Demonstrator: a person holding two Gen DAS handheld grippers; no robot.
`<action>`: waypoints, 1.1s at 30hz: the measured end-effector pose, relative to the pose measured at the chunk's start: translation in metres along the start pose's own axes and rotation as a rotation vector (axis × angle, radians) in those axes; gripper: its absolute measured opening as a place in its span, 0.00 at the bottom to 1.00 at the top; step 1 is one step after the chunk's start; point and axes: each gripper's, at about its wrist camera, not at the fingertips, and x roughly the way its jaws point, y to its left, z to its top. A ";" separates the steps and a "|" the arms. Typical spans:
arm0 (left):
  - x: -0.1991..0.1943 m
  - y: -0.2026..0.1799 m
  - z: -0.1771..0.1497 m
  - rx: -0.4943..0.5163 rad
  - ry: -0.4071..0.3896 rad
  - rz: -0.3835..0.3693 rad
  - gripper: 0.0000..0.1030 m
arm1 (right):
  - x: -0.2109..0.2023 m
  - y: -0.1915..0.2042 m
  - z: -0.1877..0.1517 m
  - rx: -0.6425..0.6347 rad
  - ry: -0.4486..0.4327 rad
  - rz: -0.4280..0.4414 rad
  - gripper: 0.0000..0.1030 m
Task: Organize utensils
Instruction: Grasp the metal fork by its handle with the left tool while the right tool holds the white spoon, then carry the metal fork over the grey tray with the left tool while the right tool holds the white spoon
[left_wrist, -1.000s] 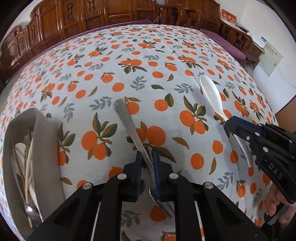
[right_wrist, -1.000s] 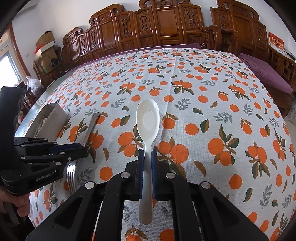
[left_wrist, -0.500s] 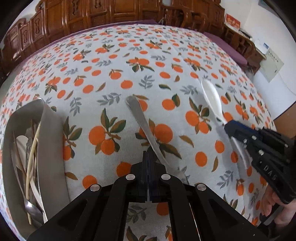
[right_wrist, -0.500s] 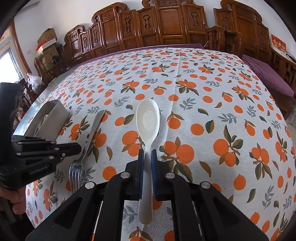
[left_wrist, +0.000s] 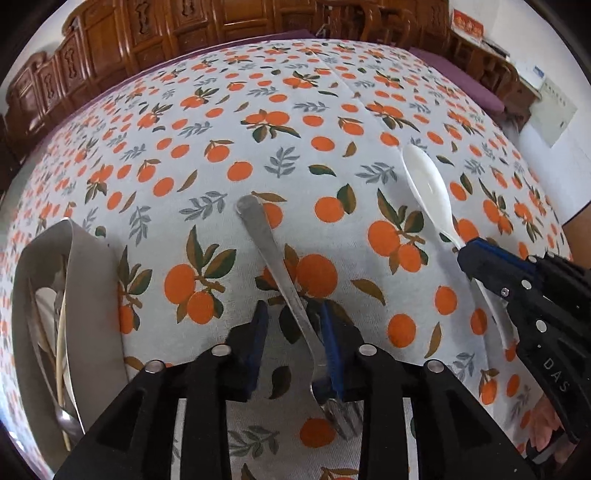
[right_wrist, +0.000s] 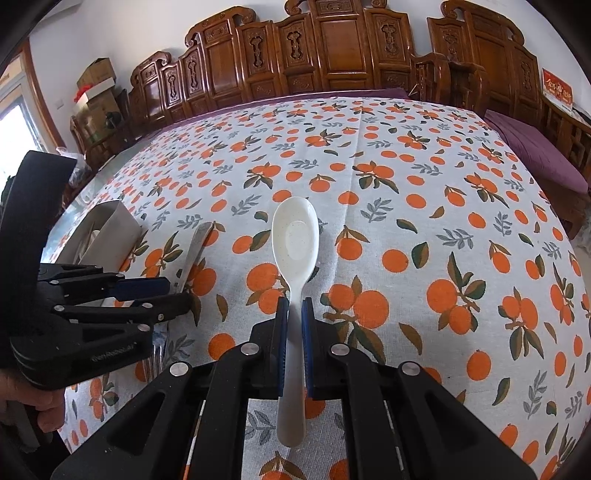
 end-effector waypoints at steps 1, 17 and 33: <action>0.000 -0.001 0.001 0.008 0.006 0.001 0.13 | 0.000 0.000 0.000 0.000 0.000 0.000 0.09; -0.004 0.007 -0.007 0.062 0.031 0.012 0.06 | -0.003 -0.001 0.001 0.004 -0.008 0.009 0.09; -0.013 0.011 -0.018 0.076 0.003 -0.017 0.05 | -0.003 0.003 0.001 -0.010 -0.004 0.015 0.09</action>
